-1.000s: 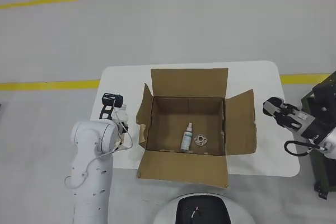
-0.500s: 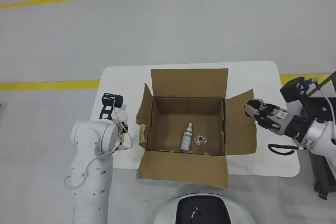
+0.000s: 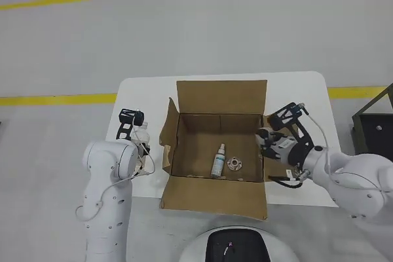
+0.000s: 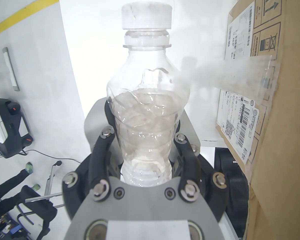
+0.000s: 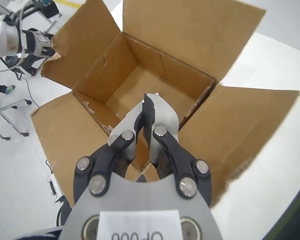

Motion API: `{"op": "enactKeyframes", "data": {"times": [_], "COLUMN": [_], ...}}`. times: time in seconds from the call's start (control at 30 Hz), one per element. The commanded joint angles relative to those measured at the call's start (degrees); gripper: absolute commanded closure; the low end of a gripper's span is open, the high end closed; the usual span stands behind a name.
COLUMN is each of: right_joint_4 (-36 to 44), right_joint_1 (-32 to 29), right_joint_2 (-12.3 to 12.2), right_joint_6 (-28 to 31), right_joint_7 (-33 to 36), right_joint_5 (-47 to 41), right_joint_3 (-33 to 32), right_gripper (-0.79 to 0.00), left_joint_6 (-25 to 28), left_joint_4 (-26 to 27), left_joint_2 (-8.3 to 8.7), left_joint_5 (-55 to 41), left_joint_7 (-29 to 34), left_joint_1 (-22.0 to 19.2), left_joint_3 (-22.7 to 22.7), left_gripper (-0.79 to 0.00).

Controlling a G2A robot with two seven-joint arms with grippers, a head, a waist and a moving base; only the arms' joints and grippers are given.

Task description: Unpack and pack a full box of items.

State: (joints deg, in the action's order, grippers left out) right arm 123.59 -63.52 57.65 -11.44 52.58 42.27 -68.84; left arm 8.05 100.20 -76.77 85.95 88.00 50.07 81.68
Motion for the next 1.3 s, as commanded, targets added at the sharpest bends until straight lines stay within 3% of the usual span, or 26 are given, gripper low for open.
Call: {"op": "enactKeyframes", "data": {"times": [0.0, 0.97, 1.27], "right_joint_4": [-1.0, -1.0, -1.0], "right_joint_1": [2.2, 2.2, 2.2], "right_joint_2": [0.6, 0.6, 0.6], "right_joint_6": [-3.3, -3.3, -3.3], "right_joint_7": [0.4, 0.4, 0.4], "right_joint_5": [2.0, 2.0, 2.0], "right_joint_3": [4.4, 4.4, 4.4], "right_gripper": [0.0, 0.0, 0.0], "left_joint_6": [0.0, 0.0, -1.8], "left_joint_4": [0.0, 0.0, -2.7], "left_joint_2": [0.0, 0.0, 0.3], "left_joint_5": [0.0, 0.0, 2.6], "left_joint_7": [0.0, 0.0, -2.8], "left_joint_1": [0.0, 0.0, 4.2], "left_joint_3": [0.0, 0.0, -0.3], "left_gripper": [0.0, 0.0, 0.0]}}
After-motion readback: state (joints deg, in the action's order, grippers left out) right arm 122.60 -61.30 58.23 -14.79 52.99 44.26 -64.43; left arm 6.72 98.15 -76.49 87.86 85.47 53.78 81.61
